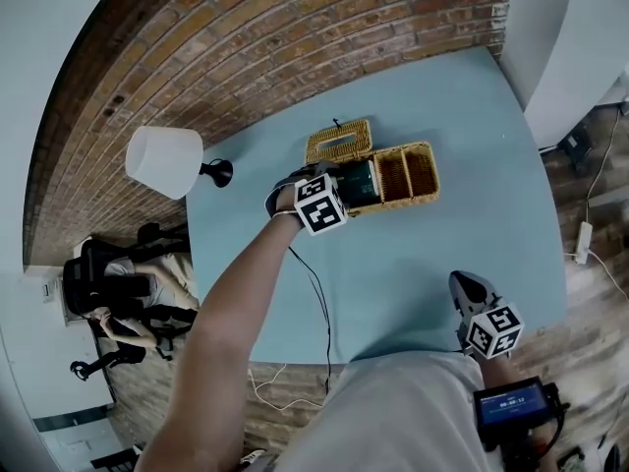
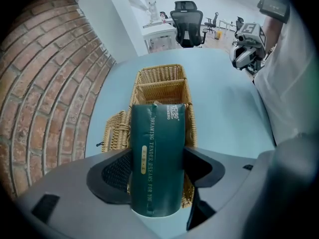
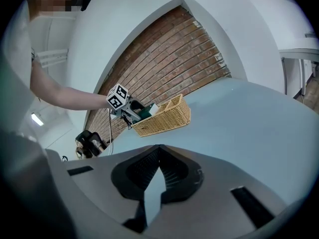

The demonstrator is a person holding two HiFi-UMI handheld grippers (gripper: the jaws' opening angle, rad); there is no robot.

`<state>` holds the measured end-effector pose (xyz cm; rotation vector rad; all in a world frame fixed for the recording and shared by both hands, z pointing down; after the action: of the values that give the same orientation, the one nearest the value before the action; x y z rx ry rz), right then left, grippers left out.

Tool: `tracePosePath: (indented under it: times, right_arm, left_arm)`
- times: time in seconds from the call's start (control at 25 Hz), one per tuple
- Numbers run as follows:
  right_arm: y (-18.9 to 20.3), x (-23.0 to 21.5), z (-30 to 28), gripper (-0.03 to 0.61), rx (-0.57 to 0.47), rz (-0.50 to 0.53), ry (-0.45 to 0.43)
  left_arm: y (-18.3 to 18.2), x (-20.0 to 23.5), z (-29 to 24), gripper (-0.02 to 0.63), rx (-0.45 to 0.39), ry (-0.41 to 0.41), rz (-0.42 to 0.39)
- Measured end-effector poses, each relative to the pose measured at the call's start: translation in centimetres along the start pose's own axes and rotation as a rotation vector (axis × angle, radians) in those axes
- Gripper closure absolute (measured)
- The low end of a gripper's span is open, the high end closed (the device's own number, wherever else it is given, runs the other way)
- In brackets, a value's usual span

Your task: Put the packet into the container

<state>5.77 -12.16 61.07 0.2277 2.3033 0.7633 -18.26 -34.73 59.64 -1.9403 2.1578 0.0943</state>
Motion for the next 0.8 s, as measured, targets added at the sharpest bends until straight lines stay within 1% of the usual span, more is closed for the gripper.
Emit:
tracePosePath:
  times: [0.44,0.6,0.72,0.8]
  right_arm:
    - [0.8,-0.8,0.4,0.571,0.004,-0.026,0.022]
    - [1.0,-1.2,0.7,0.571,0.003,-0.032,0.024]
    - [1.2,-1.1,0.8,0.571,0.003,-0.033,0.023]
    - [1.2,-1.2,1.1,0.571,0.004,-0.033,0.023]
  left_arm:
    - [-0.6,0.1,-2.1,0.275,0.027,0.031,-0.014]
    - [-0.7,0.2,-2.1,0.275,0.020,0.053,-0.015]
    - [-0.5,0.1,-2.2,0.273,0.023,0.050,-0.011]
    - [-0.6,0.0,-2.2,0.272,0.019,0.041,0.006]
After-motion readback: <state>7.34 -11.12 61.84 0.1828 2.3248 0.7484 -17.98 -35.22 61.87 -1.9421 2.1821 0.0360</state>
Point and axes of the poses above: the fingertips, and each gripper's own axes: z backward along the fingers, x to its left, y out of its underside, the point moved 3 cm from there along z, backward along the fingers, and after that the axes turned 14 degrees about x, right-handed, at the moved point
